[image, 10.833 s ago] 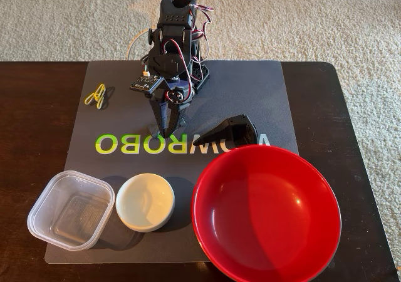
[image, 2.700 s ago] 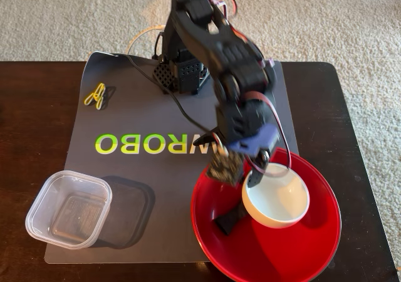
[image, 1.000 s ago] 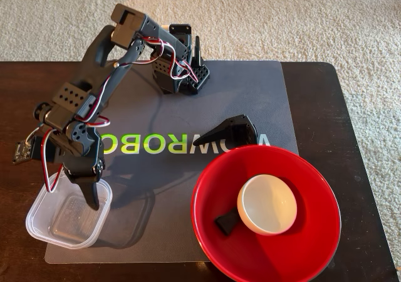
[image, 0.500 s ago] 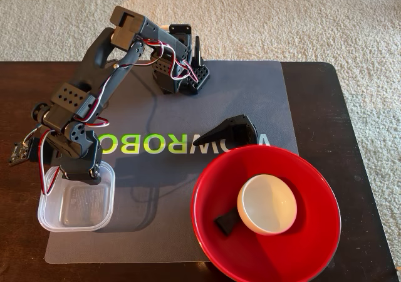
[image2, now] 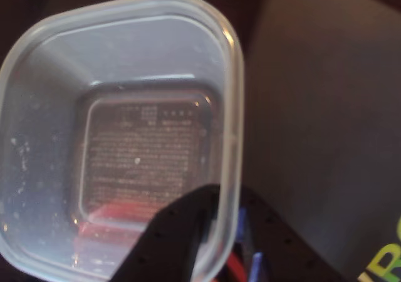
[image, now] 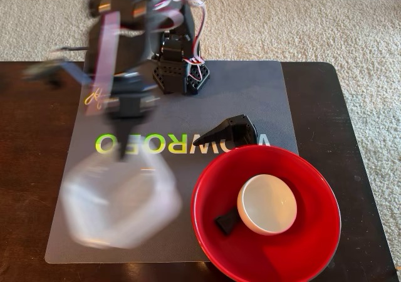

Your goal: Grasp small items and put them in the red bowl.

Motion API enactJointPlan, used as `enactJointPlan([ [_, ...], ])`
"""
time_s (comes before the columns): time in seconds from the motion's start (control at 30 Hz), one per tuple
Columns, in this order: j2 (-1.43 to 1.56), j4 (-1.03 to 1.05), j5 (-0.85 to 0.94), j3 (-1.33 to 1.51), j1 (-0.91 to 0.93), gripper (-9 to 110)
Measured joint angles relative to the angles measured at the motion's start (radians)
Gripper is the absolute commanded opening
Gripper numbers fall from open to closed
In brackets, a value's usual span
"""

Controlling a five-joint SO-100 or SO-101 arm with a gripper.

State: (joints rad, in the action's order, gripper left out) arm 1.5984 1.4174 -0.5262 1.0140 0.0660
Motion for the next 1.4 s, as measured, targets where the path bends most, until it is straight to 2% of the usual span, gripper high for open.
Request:
enactJointPlan([
  [0.27,-0.038,0.0,-0.077,-0.014,-0.419,0],
  [0.4,-0.12,0.0,-0.058,-0.014,-0.515,0],
  [0.67,-0.345,-0.048,-0.031,-0.014,-0.465,0],
  [0.97,-0.422,-0.055,-0.032,-0.011,-0.351,31],
  [1.23,-0.176,-0.055,-0.032,0.075,-0.348,35],
  [1.4,0.092,-0.031,-0.074,0.253,-0.351,35],
])
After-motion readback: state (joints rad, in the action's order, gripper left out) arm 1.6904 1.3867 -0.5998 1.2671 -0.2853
